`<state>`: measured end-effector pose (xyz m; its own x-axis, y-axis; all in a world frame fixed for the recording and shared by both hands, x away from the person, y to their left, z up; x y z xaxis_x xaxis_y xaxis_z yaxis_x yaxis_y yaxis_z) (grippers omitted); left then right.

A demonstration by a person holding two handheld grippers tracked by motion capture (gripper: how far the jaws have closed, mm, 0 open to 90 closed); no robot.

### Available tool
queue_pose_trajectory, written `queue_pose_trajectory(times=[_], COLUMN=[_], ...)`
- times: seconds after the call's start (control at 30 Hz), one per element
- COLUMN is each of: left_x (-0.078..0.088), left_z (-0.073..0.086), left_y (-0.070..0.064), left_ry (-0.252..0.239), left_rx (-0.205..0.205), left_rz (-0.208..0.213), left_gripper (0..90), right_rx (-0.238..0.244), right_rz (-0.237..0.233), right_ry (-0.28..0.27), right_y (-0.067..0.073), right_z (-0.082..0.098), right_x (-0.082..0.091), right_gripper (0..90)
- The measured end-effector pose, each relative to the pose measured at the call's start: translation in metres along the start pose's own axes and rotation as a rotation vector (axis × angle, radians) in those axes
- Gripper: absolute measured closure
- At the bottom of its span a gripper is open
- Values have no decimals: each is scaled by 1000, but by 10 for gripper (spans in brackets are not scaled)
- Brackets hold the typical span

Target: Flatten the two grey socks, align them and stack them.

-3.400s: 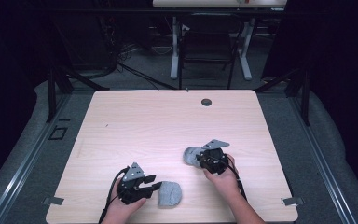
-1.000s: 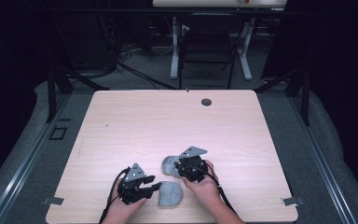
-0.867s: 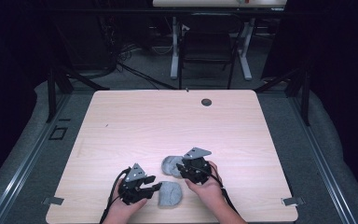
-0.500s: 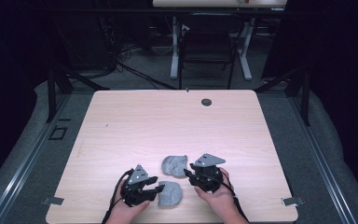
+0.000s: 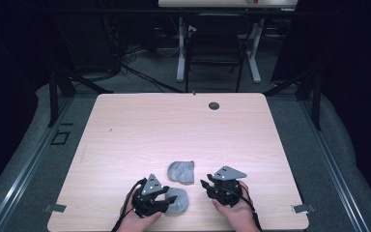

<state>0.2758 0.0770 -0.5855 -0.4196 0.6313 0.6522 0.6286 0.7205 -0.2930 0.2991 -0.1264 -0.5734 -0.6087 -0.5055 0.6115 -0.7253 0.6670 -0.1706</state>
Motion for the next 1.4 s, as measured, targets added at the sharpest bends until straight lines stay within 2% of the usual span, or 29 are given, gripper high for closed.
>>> queue_pose_trajectory(times=[0.13, 0.33, 0.53, 0.7, 0.9, 1.07, 1.3, 1.4], left_x=[-3, -11, -19, -24, -31, -35, -33, -30], left_z=[-3, -5, -2, 1, 8, 13, 11, 10], left_y=[-11, -20, -26, -31, -33, -29, -27, -27], left_ry=[4, 6, 33, 41, 76, 87, 79, 68], left_rx=[-31, -28, -28, -33, -50, -52, -17, -26], left_rz=[7, 6, 13, 26, 11, 4, 31, 42], left_gripper=[549, 550, 552, 565, 595, 657, 764, 808], right_rx=[1, -6, -22, -17, -16, -21, -22, -17], right_rz=[8, 22, 24, 19, 19, 22, 22, 13], right_ry=[-7, -15, -20, -14, -15, -23, -22, -15], right_y=[-1, -4, -8, -8, -8, -8, -9, -7], right_z=[1, 3, 4, 5, 5, 4, 5, 5], right_x=[0, 3, 4, 4, 4, 5, 5, 5], right_gripper=[653, 653, 653, 653, 653, 653, 656, 663])
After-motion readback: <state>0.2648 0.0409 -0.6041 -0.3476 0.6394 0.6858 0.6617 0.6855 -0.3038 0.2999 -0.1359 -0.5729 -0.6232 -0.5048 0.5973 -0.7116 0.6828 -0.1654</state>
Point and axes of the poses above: each handheld gripper's, and its own axes: x roughly backward along the jaws, z roughly out of its underside, y roughly to its left, the point moved 5 cm from there along -x, roughly forward along the jaws, and after that the axes turned 15 degrees about x, right-handed, at the moved point
